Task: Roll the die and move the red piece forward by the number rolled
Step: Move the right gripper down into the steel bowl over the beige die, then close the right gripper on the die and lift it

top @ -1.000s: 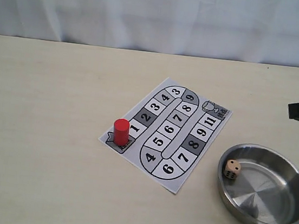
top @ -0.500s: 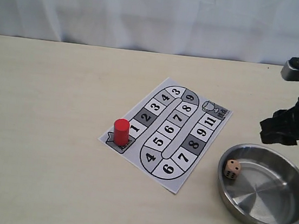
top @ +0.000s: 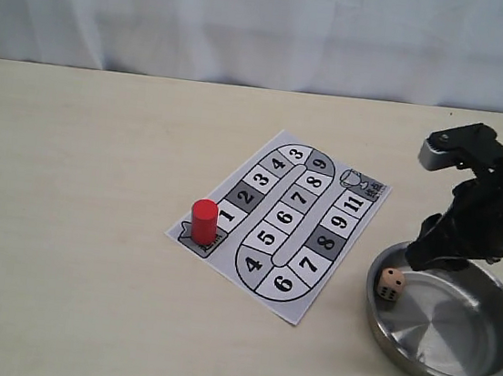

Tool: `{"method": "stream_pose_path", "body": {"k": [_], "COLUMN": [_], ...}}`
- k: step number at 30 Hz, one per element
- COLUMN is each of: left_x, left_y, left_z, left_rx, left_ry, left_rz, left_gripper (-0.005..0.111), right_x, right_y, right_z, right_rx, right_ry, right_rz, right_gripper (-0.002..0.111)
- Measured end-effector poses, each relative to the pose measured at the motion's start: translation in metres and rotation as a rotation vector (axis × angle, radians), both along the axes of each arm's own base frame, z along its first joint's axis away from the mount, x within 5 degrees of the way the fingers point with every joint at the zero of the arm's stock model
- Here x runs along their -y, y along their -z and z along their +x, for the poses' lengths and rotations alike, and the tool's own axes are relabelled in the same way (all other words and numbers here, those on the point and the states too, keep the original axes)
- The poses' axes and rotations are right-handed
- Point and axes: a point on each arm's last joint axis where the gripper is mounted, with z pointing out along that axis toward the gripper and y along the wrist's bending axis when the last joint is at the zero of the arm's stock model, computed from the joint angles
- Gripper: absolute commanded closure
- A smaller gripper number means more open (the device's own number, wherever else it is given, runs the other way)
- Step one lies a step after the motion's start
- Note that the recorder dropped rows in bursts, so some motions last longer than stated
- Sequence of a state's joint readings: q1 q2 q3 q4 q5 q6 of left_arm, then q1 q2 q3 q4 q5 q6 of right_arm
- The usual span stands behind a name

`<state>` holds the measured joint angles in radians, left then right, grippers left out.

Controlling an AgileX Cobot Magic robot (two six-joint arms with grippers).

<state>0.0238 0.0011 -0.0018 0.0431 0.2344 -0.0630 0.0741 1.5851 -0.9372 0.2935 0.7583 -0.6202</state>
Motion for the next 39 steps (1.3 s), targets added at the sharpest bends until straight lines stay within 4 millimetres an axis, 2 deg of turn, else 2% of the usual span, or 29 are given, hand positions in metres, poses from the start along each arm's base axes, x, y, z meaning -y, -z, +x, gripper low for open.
{"method": "stream_pose_path", "body": {"k": [7, 25, 30, 34, 39], "left_x": [0.000, 0.000, 0.000, 0.000, 0.000], "left_y": [0.000, 0.000, 0.000, 0.000, 0.000], "left_z": [0.000, 0.000, 0.000, 0.000, 0.000], "left_rx": [0.000, 0.000, 0.000, 0.000, 0.000], "left_ry": [0.000, 0.000, 0.000, 0.000, 0.000], "left_rz": [0.002, 0.002, 0.002, 0.002, 0.002], "left_gripper": [0.107, 0.107, 0.107, 0.107, 0.107], "right_x": [-0.011, -0.011, -0.013, -0.014, -0.014], "right_y": [0.021, 0.057, 0.059, 0.058, 0.061], "right_z": [0.004, 0.015, 0.018, 0.020, 0.020], "right_rx": [-0.046, -0.105, -0.083, -0.058, -0.064], "right_ry": [-0.105, -0.107, -0.088, -0.087, -0.087], "right_rz": [-0.073, -0.096, -0.076, -0.071, -0.070], "right_gripper": [0.061, 0.061, 0.061, 0.049, 0.048]}}
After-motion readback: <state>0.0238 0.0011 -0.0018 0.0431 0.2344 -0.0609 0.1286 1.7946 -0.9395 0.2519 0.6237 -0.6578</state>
